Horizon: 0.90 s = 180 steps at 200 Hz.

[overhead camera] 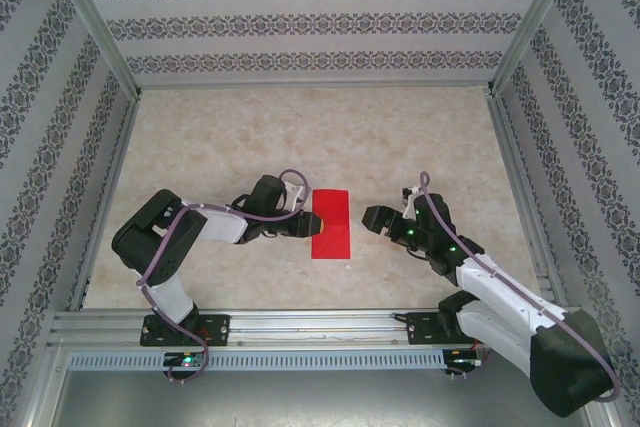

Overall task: Fold a paper plane with a square sheet of paper (fold left side to right side)
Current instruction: Turn over the paper at the center of the table.

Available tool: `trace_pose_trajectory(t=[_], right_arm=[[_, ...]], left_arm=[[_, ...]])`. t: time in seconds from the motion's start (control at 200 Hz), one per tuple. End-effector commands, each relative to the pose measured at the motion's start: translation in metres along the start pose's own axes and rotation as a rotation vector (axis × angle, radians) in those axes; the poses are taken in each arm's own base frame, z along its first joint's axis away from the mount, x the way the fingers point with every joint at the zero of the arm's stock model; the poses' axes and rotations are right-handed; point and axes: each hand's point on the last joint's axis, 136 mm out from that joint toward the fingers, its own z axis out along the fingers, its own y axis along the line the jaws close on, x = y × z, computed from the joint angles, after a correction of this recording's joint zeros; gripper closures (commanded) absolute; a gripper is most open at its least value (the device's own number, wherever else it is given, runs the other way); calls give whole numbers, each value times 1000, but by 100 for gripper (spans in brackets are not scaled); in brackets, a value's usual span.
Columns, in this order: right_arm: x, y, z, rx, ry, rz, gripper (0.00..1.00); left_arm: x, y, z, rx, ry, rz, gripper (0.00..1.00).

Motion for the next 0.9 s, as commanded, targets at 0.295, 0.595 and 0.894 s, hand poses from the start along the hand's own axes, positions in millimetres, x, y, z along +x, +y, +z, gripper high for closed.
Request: trace_pose_trajectory(t=[0.295,0.595,0.894], right_arm=[[4,-11,-2,34,13,32,19],[5,-11,2,40,31,33,20],[6,-11,3,40,42,34,20]], left_arm=[[-15,0,-2,-18,-44,36,67],[-19,1,-1,-32,-44,40,67],[-18,-3,9,10,-13,26,75]])
